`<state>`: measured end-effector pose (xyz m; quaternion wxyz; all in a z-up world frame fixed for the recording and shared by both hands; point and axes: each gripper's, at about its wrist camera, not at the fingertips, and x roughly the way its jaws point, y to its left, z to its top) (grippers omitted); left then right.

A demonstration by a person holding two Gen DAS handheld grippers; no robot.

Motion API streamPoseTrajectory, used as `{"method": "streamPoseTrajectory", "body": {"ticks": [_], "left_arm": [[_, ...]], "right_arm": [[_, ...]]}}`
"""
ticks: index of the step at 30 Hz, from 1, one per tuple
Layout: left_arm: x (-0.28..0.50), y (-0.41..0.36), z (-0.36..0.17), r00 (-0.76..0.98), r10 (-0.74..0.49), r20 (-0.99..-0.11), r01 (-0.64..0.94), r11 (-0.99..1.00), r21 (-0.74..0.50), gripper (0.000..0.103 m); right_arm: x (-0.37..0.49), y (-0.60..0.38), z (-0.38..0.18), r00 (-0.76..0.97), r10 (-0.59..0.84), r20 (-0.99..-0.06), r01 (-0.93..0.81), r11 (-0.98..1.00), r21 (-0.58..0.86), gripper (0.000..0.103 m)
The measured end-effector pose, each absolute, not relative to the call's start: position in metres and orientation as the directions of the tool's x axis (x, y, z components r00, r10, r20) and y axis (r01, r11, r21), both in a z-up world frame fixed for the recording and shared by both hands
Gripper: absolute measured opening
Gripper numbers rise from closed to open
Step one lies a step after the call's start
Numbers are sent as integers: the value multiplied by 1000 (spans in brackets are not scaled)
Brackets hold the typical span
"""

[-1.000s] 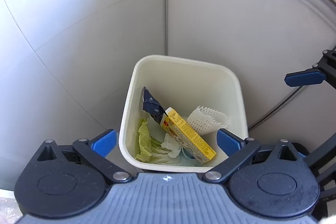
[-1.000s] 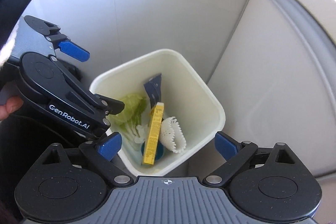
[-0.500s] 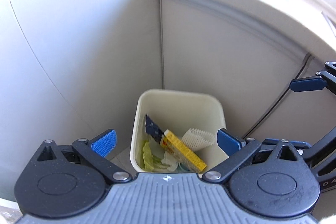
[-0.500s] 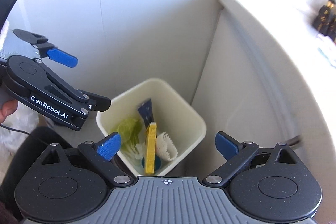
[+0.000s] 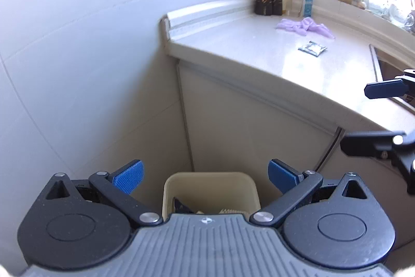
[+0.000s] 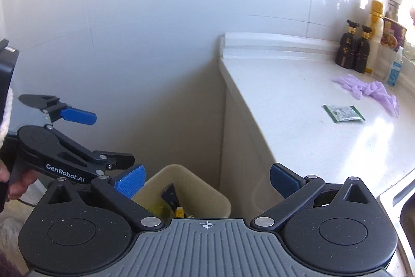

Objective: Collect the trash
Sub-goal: 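Raise both open grippers from the bin toward the counter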

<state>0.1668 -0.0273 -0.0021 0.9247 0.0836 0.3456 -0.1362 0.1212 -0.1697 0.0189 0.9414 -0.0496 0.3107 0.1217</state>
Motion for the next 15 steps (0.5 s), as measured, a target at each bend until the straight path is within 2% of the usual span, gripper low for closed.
{"method": "streamPoseTrajectory", "body": {"ticks": [4,11,15], "left_arm": [[179,-42,8,729,-212,-651,339,938,75,102],[199,-75,26,769,-254,-587,390,914,115,102],[216,-97,27,774,-265,-575,404,906,126,102]], "right_arm": [[126,-195,33,804,131,-580,-172,985,-16,103],[143,-252,53,817,94,-569,-51,995,90,103],[154,-282,61,830,43,-556,7,996,88,103]]}}
